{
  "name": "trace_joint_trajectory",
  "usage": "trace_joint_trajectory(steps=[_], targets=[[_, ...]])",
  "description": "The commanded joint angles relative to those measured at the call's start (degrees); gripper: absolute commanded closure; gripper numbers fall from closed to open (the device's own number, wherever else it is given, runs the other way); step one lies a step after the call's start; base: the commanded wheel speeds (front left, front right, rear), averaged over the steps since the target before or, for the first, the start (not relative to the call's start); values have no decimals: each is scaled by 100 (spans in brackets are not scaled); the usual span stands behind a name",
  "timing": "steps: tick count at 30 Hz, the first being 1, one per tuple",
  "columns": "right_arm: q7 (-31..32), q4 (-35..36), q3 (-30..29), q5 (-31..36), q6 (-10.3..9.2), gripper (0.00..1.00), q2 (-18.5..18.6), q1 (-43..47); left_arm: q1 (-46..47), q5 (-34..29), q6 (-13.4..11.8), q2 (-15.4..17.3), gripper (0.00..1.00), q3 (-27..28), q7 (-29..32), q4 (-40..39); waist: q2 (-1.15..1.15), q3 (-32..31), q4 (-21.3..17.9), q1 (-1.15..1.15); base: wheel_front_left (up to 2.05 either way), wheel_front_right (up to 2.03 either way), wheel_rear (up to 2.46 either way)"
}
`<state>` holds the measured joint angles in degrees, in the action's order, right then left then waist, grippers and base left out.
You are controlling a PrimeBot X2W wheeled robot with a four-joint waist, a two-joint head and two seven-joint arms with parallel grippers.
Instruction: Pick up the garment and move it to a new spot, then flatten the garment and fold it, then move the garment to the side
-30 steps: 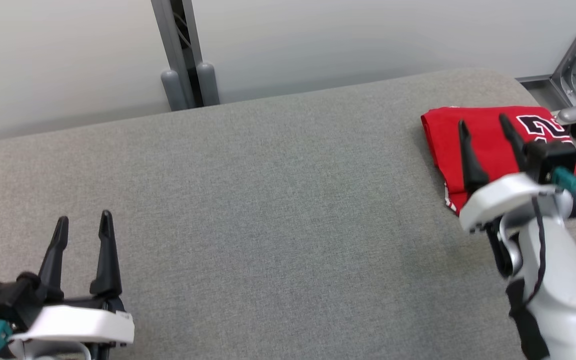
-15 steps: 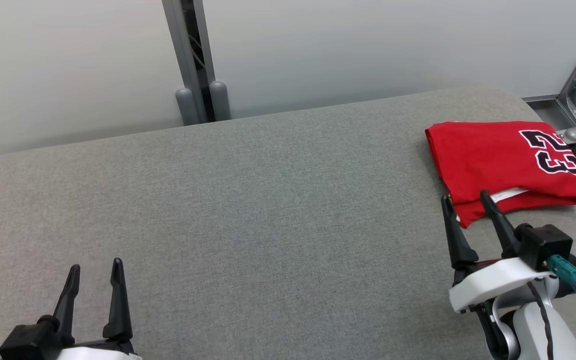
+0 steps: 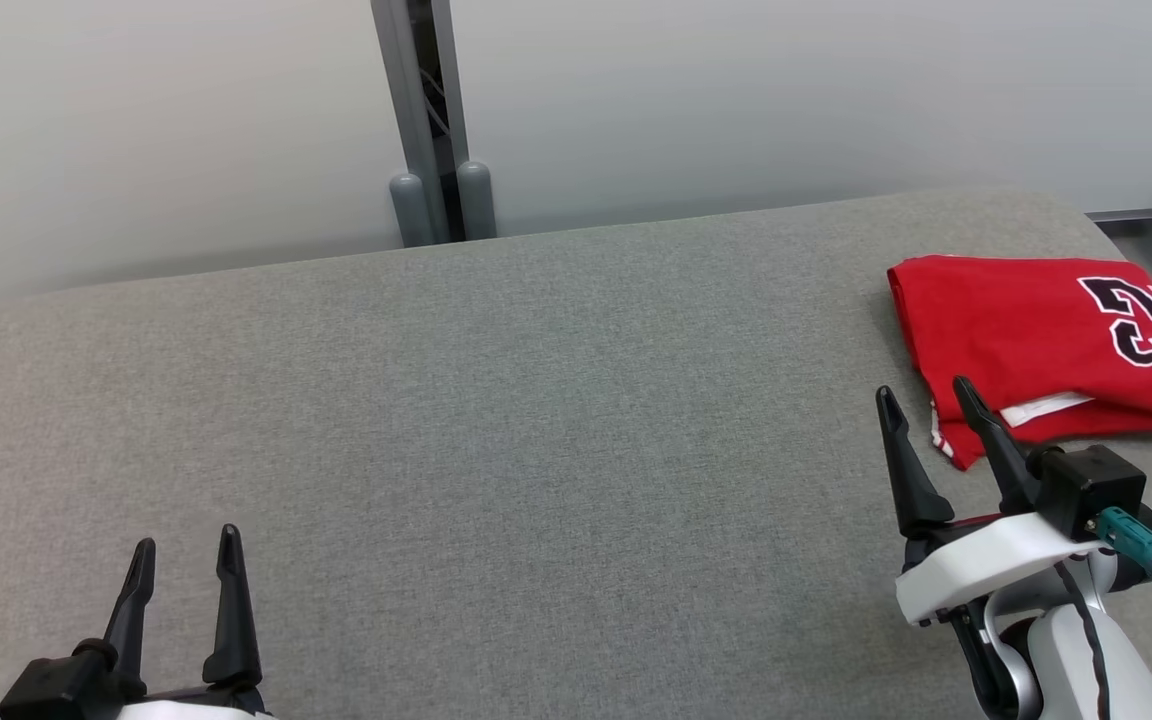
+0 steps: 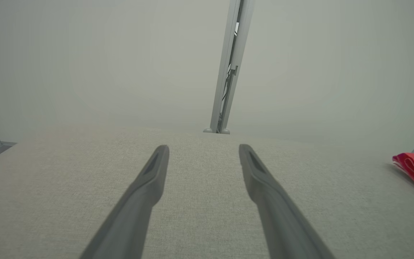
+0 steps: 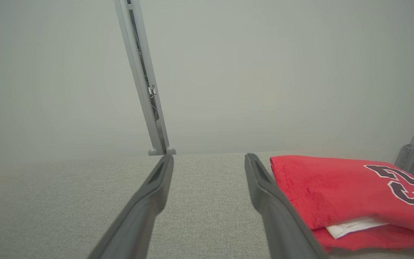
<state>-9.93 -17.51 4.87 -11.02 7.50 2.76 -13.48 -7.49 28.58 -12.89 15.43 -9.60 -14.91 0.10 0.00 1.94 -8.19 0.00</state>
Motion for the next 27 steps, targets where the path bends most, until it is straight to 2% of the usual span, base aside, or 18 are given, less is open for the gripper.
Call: trace_joint_trajectory(steps=[1, 14, 27], targets=[[20, 32, -5, -30, -1, 0, 32, 58, 54, -41, 32, 5, 0, 37, -29, 9, 0, -5, 23, 0, 0, 0, 0], [17, 105, -109, 14, -1, 0, 31, 102, 144, -177, 216, -128, 0, 198, -28, 31, 0, -52, 280, 0, 0, 0, 0], [39, 158, -83, -61, -1, 0, 31, 124, 253, -276, 249, -134, 0, 230, -29, 69, 0, -46, 322, 0, 0, 0, 0]])
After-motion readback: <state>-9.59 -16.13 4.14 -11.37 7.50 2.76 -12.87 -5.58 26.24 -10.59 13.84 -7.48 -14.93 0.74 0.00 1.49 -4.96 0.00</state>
